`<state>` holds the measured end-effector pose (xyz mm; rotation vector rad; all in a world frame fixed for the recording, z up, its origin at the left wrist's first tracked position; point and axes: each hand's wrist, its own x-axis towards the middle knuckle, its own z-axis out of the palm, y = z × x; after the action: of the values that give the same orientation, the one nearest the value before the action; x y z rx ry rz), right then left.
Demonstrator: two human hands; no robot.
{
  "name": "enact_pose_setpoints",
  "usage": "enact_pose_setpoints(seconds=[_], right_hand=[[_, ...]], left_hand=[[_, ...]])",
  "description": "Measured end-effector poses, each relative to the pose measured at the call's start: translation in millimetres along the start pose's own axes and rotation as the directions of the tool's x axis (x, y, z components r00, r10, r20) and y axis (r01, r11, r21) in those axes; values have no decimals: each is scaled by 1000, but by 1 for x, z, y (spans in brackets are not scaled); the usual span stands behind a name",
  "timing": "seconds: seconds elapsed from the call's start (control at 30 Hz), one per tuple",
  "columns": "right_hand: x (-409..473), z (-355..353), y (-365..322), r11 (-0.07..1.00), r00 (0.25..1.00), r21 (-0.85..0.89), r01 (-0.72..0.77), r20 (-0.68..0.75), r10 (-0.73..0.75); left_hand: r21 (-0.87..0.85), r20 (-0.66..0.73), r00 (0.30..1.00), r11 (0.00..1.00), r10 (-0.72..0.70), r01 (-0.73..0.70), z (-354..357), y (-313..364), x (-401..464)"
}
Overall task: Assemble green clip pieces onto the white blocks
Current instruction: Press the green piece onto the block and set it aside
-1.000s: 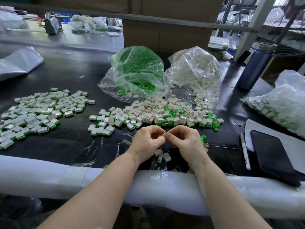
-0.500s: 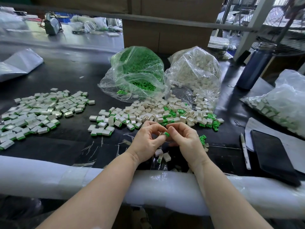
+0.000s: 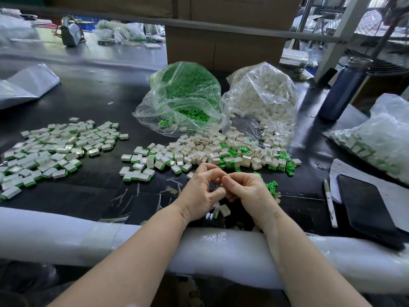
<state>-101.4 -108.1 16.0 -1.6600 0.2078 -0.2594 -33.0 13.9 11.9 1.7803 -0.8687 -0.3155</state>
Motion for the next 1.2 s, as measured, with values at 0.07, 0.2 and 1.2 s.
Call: enact_pose_setpoints(seconds=[0.07, 0.2, 1.2], right_hand=[[-1, 0, 0, 1000, 1000, -6, 11, -13, -11], [-1, 0, 0, 1000, 999, 0, 24, -29, -24], [-1, 3, 0, 1000, 998, -9, 25, -54, -25]], left_hand=[[15, 9, 1000, 1000, 4, -5, 0, -1, 0], [24, 20, 1000, 1000, 5, -5, 0, -2, 0], [-5, -9, 1000, 1000, 0, -1, -1, 0, 1]])
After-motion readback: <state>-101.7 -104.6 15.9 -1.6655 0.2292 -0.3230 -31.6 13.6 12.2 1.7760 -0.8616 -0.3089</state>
